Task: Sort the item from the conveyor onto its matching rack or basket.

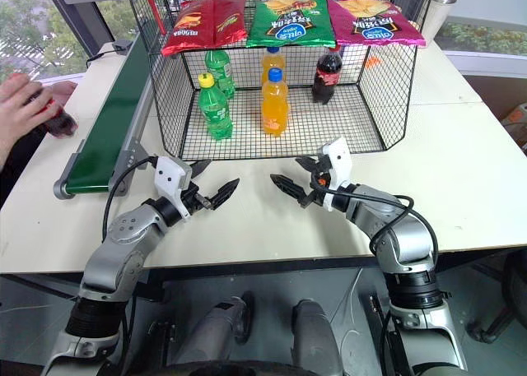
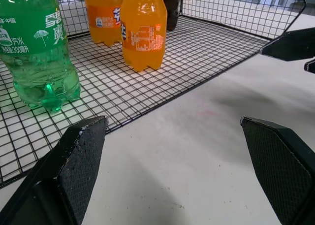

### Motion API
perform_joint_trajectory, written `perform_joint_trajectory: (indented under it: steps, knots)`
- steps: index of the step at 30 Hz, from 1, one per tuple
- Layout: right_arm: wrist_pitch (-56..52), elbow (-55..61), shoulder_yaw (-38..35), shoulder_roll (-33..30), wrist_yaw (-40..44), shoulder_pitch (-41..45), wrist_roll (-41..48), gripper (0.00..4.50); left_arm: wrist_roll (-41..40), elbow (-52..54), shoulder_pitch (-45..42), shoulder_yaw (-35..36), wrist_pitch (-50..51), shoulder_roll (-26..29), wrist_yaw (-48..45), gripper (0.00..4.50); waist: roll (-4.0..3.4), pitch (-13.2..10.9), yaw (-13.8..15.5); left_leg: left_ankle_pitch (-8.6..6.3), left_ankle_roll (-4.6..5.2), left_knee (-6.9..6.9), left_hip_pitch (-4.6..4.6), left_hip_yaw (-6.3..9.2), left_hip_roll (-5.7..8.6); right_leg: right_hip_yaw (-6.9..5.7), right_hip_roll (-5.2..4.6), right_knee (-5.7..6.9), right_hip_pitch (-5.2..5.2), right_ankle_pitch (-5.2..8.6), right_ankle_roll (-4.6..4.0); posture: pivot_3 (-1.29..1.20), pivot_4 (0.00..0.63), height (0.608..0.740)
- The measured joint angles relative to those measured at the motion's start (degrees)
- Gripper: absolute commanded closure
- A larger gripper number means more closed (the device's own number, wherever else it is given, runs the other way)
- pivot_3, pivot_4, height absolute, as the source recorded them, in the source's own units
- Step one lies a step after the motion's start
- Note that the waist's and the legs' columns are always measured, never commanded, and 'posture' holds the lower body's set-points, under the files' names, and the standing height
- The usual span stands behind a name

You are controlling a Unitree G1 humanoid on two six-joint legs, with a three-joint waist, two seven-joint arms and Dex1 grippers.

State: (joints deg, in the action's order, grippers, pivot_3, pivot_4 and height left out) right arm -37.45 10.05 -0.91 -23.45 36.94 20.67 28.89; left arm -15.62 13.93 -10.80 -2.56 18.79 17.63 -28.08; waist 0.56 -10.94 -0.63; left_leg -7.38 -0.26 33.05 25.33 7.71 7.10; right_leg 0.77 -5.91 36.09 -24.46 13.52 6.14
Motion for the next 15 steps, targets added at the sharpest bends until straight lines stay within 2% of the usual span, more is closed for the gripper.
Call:
perform_joint_trajectory:
  steps: [15]
  knots:
    - [-0.5, 0.0, 0.0, -0.2, 0.6, 0.0, 0.2, 0.04, 0.2, 0.0, 0.0, 0.0, -0.2, -0.1, 0.9, 0.0, 0.0, 0.0, 0.0, 0.0, 0.0, 0.0, 0.0, 0.0, 0.0, 0.0, -0.01, 0.0, 0.0, 0.0, 0.0, 0.0, 0.15, 0.738]
